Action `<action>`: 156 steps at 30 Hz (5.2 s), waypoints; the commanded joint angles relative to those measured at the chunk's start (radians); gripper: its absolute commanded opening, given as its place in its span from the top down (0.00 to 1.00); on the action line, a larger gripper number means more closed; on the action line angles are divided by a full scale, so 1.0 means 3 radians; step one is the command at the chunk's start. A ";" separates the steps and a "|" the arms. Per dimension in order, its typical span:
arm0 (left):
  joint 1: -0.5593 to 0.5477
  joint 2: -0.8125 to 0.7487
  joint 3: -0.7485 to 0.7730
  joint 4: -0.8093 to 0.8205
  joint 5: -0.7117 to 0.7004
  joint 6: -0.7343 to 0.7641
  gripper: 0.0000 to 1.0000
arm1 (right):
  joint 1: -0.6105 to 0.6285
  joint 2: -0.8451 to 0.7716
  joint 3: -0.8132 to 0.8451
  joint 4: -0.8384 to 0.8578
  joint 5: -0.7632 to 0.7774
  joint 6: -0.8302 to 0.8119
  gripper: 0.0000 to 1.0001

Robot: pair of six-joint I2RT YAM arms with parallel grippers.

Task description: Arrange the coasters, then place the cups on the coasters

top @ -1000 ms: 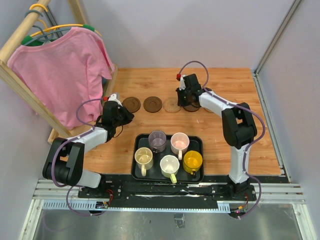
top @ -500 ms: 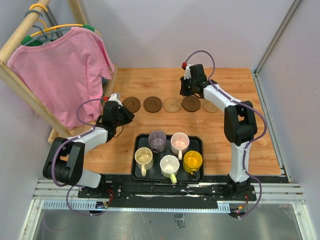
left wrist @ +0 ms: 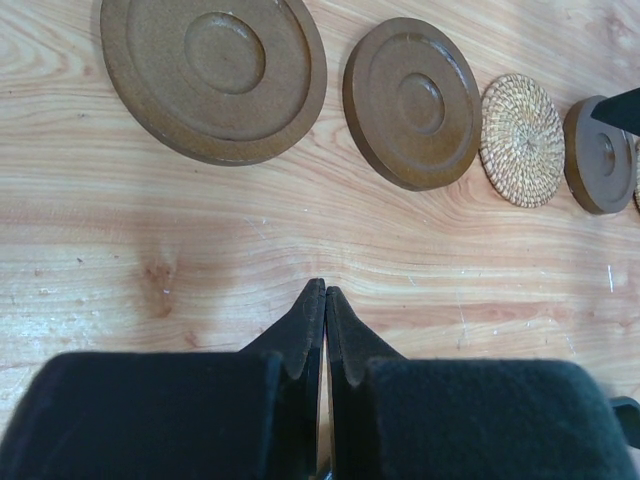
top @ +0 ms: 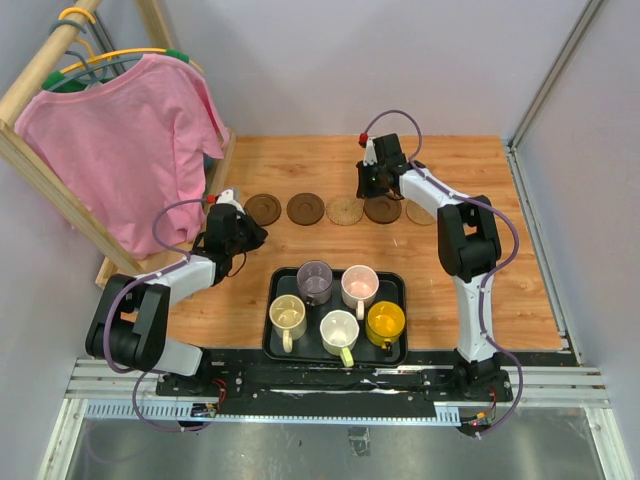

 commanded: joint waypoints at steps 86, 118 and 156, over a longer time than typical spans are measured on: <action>-0.0027 -0.0127 -0.0048 -0.0011 -0.0236 -0.0048 0.95 | 0.0249 -0.0130 -0.0217 -0.0131 -0.0241 -0.0153 0.91; 0.0178 -0.0012 -0.0004 0.0026 -0.0213 -0.0110 0.93 | 0.0352 0.0090 -0.0137 -0.0187 -0.0219 -0.0121 0.91; -0.0281 0.0821 0.0115 0.0625 0.0773 0.0456 0.96 | 0.0259 -0.2810 -0.2472 0.0166 0.1199 0.0249 0.86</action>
